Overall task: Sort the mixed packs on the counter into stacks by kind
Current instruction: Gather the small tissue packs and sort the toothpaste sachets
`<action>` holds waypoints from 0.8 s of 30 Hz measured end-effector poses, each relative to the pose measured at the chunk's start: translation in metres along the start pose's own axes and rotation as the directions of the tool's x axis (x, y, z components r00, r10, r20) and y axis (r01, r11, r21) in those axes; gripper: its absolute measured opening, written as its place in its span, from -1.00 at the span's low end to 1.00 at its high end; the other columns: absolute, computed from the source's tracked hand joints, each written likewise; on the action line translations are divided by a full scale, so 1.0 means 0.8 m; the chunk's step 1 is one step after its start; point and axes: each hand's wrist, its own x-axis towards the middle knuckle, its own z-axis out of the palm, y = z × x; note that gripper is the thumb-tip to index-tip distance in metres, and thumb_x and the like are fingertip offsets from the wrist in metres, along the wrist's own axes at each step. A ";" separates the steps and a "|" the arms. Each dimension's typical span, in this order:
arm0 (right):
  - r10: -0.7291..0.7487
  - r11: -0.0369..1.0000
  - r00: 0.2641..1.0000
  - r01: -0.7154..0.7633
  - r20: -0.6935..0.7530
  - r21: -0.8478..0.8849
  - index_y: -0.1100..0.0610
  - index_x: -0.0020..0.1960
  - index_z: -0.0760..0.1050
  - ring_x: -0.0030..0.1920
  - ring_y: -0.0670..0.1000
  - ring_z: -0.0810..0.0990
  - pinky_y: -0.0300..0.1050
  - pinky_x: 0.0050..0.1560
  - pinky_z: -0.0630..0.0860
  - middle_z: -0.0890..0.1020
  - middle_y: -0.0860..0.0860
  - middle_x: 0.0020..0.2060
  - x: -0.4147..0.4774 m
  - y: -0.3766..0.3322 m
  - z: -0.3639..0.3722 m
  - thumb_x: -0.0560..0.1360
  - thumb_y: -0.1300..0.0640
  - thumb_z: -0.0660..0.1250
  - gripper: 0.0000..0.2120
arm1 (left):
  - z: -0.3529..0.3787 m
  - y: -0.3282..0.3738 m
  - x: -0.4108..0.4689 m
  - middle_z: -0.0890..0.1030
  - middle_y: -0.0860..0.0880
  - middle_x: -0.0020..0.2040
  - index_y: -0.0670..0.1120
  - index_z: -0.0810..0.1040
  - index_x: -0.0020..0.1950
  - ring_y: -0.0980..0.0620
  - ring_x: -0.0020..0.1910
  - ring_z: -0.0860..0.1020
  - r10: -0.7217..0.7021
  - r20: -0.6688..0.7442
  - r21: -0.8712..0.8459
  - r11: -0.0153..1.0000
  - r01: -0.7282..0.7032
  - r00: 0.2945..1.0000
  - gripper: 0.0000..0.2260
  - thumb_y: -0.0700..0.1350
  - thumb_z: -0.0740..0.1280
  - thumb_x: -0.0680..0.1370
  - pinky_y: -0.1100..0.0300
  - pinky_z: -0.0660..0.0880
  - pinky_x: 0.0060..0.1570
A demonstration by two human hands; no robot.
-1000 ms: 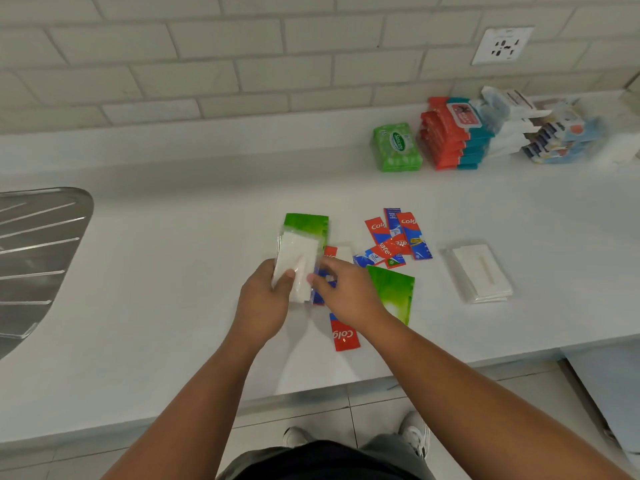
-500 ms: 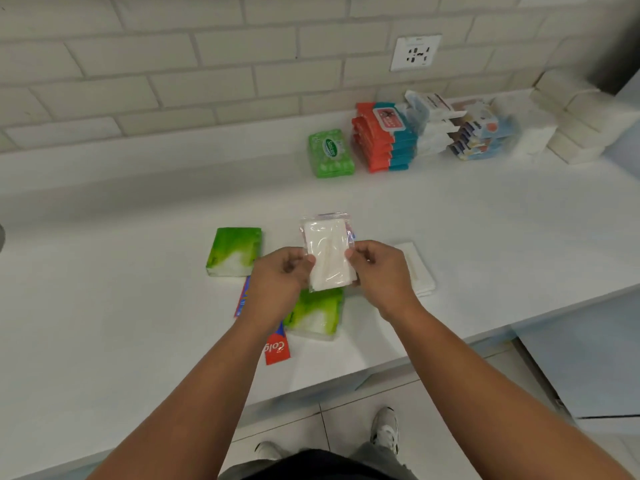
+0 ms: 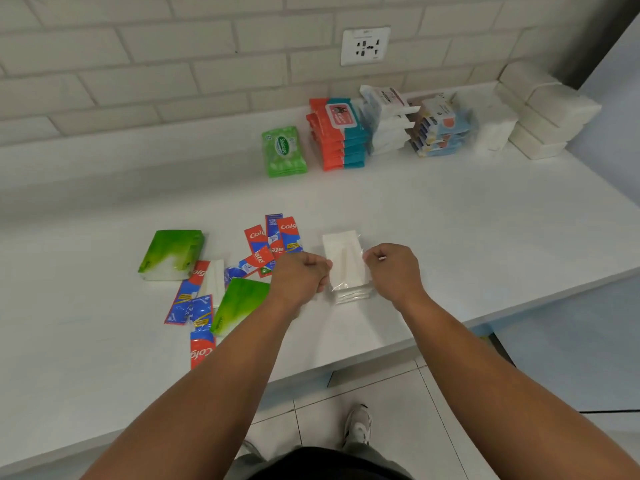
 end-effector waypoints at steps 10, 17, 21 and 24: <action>0.024 0.999 0.991 -0.022 0.129 -0.023 0.15 -0.06 0.66 -0.08 -0.02 0.62 -0.25 -0.10 0.45 0.66 -0.08 -0.17 0.017 0.025 -0.003 0.52 0.22 0.32 -0.87 | 0.026 -0.018 0.009 0.64 -0.07 -0.35 -0.06 0.65 -0.21 -0.01 -0.34 0.57 -0.062 -0.147 0.128 0.989 0.081 0.987 -0.89 -0.14 0.48 0.51 -0.06 0.66 -0.05; -0.098 0.987 0.993 0.106 0.072 -0.119 0.12 0.26 0.52 0.15 0.05 0.57 -0.19 0.13 0.44 0.60 0.02 0.14 0.012 0.014 -0.001 0.54 0.08 0.35 -0.69 | 0.009 -0.022 0.003 0.70 -0.01 -0.12 -0.06 0.66 0.06 -0.03 -0.08 0.67 0.046 -0.198 0.261 0.965 0.007 0.979 -0.79 0.05 0.42 0.56 0.00 0.62 0.06; -0.352 0.917 0.936 0.343 -0.010 -0.204 0.12 0.21 0.55 0.25 0.07 0.46 -0.17 0.23 0.38 0.56 0.03 0.21 0.003 -0.018 0.026 0.50 0.11 0.38 -0.71 | -0.037 -0.012 -0.014 0.67 0.08 -0.08 -0.02 0.64 0.08 0.10 -0.07 0.62 0.214 -0.247 0.365 0.924 -0.114 0.945 -0.88 -0.02 0.38 0.60 0.37 0.45 -0.13; -0.450 0.875 0.890 0.457 0.074 -0.160 0.15 0.15 0.57 0.21 0.06 0.49 -0.21 0.16 0.39 0.58 0.05 0.16 -0.009 -0.054 0.062 0.50 0.13 0.40 -0.76 | -0.088 -0.011 -0.014 0.67 0.06 -0.11 -0.02 0.64 0.06 0.17 -0.19 0.59 0.313 -0.250 0.471 0.866 -0.167 0.916 -0.92 -0.11 0.37 0.60 0.40 0.40 -0.20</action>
